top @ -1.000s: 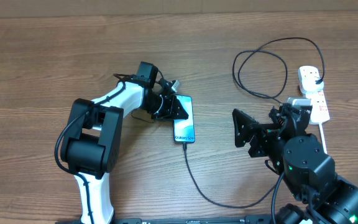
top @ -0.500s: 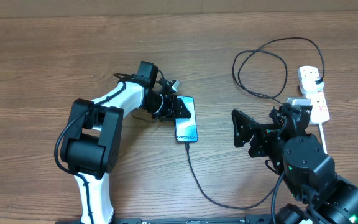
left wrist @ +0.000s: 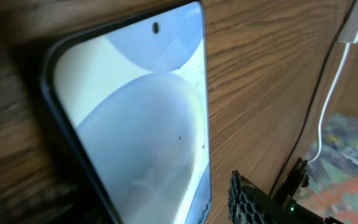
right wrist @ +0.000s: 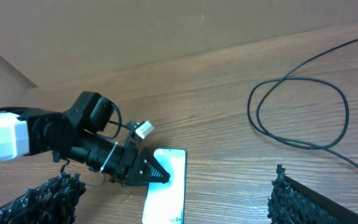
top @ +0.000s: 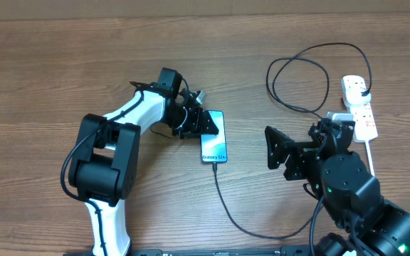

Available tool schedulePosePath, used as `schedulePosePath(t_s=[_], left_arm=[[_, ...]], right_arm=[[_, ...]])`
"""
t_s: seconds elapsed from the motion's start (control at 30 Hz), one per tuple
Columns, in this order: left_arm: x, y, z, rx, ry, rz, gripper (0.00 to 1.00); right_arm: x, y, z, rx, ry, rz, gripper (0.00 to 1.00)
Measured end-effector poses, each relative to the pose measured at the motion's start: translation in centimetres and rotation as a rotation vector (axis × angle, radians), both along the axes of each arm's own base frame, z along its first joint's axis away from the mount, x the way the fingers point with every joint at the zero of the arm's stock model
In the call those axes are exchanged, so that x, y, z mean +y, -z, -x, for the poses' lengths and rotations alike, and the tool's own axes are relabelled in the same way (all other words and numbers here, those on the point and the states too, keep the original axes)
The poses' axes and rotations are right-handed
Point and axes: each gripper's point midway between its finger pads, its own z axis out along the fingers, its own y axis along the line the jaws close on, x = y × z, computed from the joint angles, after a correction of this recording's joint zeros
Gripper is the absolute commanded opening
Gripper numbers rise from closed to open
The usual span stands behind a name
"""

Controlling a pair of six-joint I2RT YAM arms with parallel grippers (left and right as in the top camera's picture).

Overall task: Plug charger to phone and switch on socket
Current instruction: 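Open the left gripper and lift it away from the phone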

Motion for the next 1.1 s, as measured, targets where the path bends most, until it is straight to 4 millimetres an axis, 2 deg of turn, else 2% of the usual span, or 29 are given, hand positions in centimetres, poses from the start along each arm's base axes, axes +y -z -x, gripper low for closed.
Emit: schedulePosePath(t_s=[0.3, 0.57, 0.97, 1.1], left_arm=[[0.7, 0.0, -0.2, 0.008, -0.03, -0.06, 0.6], [0.8, 0.1, -0.2, 0.002, -0.03, -0.074, 0.61], [0.9, 0.1, -0.2, -0.001, -0.031, -0.083, 0.6], [0.9, 0.1, -0.3, -0.004, -0.032, -0.087, 0.61]], right_arm=[[0.5, 1.1, -0.5, 0.035, -0.002, 0.029, 1.0], [2.0, 2.5, -0.6, 0.097, -0.063, 0.033, 1.0], [3.7, 6.1, -1.8, 0.216, -0.084, 0.108, 1.0], [4.9, 7.0, -1.7, 0.254, -0.13, 0.096, 1.0]])
